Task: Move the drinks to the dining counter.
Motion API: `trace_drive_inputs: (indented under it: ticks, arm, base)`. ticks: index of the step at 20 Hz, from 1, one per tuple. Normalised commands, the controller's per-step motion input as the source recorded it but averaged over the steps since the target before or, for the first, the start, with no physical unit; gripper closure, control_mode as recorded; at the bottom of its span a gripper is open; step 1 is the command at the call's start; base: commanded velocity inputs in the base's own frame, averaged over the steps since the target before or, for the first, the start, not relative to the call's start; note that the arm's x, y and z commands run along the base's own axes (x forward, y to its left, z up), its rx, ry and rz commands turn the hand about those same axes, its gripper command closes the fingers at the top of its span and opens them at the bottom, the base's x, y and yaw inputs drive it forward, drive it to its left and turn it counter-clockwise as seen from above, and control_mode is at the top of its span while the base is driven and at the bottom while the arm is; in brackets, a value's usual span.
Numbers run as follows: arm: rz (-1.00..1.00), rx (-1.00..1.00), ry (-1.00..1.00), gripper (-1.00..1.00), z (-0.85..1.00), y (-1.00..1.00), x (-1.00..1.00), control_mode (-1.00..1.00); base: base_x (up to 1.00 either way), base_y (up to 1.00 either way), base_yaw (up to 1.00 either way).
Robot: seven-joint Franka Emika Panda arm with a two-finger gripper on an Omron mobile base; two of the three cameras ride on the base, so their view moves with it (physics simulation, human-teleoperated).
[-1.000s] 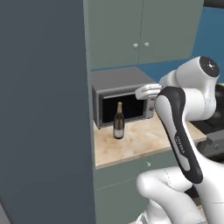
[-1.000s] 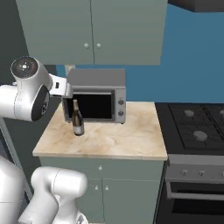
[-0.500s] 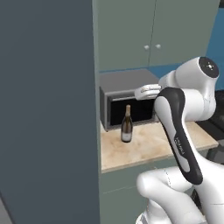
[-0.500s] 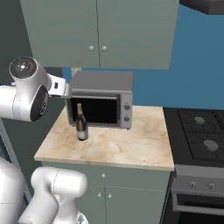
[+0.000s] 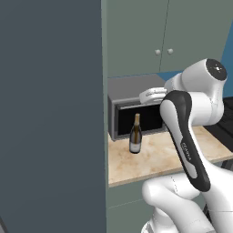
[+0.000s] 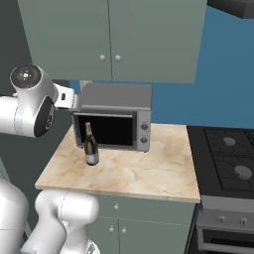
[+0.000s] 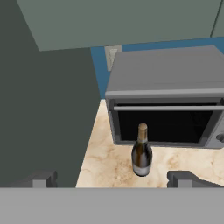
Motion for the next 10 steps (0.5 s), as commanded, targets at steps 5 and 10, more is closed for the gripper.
trace_drive_inputs:
  ticks: [5, 10]
  arm:
    - [0.00, 0.00, 0.00, -1.00, 0.00, 0.00, 0.00, 1.00]
    - [0.00, 0.00, 0.00, -1.00, 0.00, 0.00, 0.00, 1.00]
  base:
    - [0.00, 0.00, 0.00]
    - [0.00, 0.00, 0.00]
